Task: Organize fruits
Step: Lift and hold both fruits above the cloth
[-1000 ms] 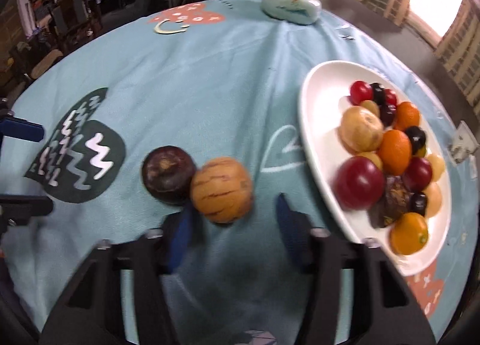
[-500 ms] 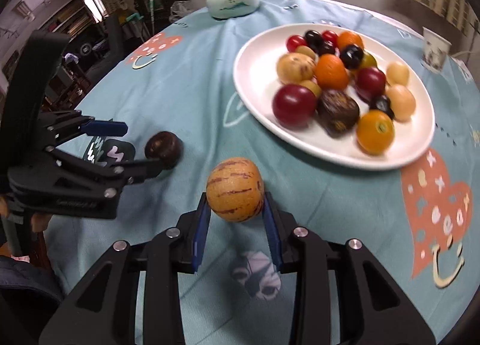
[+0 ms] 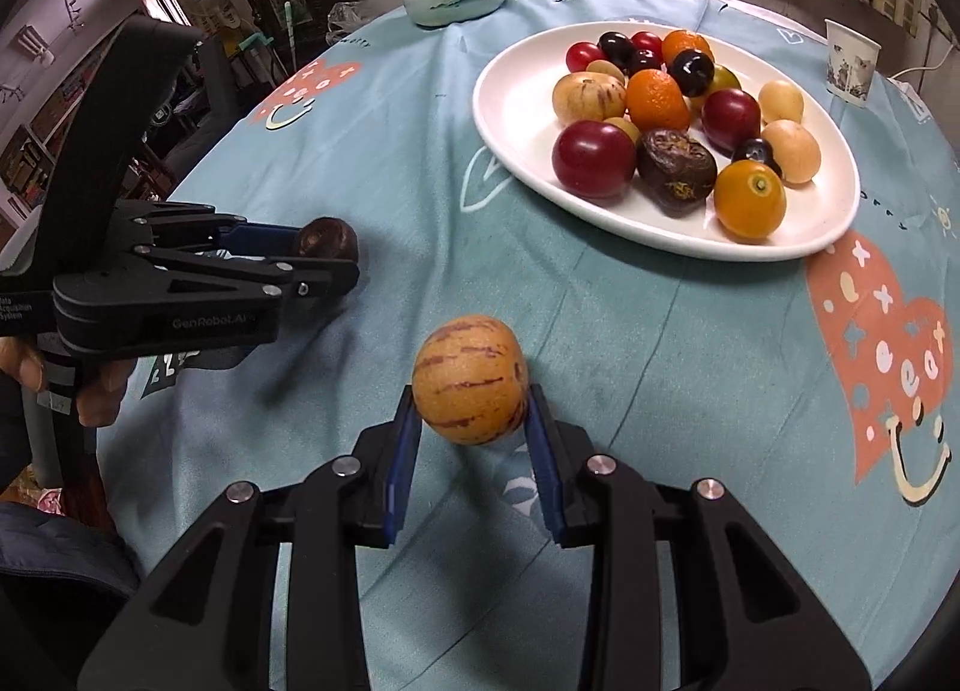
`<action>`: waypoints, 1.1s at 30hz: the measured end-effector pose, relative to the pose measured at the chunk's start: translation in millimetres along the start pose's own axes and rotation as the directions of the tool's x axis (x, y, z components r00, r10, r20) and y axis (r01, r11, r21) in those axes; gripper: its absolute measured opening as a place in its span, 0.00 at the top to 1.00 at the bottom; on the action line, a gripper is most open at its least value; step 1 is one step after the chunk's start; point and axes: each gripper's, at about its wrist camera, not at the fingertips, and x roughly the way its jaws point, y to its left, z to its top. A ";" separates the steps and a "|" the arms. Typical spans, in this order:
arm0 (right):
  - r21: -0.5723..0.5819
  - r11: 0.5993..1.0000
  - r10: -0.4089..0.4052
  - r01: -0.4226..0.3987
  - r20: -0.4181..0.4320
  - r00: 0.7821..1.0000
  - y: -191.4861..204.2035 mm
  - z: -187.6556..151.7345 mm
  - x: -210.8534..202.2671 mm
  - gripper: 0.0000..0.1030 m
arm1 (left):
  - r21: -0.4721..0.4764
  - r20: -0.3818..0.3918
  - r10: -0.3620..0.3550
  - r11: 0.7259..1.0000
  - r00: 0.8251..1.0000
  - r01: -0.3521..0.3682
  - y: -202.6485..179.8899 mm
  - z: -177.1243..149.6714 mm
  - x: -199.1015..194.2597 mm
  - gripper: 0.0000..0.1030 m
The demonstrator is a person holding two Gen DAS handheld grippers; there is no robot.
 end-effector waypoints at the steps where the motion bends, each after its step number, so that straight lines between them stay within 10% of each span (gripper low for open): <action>1: 0.002 1.000 -0.003 0.003 0.002 1.000 1.1 -1.5 -1.6 0.66 | 0.003 0.008 -0.001 1.000 1.000 0.001 -1.1 -0.7 -3.4 0.56; 33: 0.081 0.997 -0.003 0.001 0.025 1.000 30.4 -77.6 -44.6 0.66 | 0.228 0.085 -0.013 0.974 0.996 -0.007 -84.6 -52.0 -68.8 0.56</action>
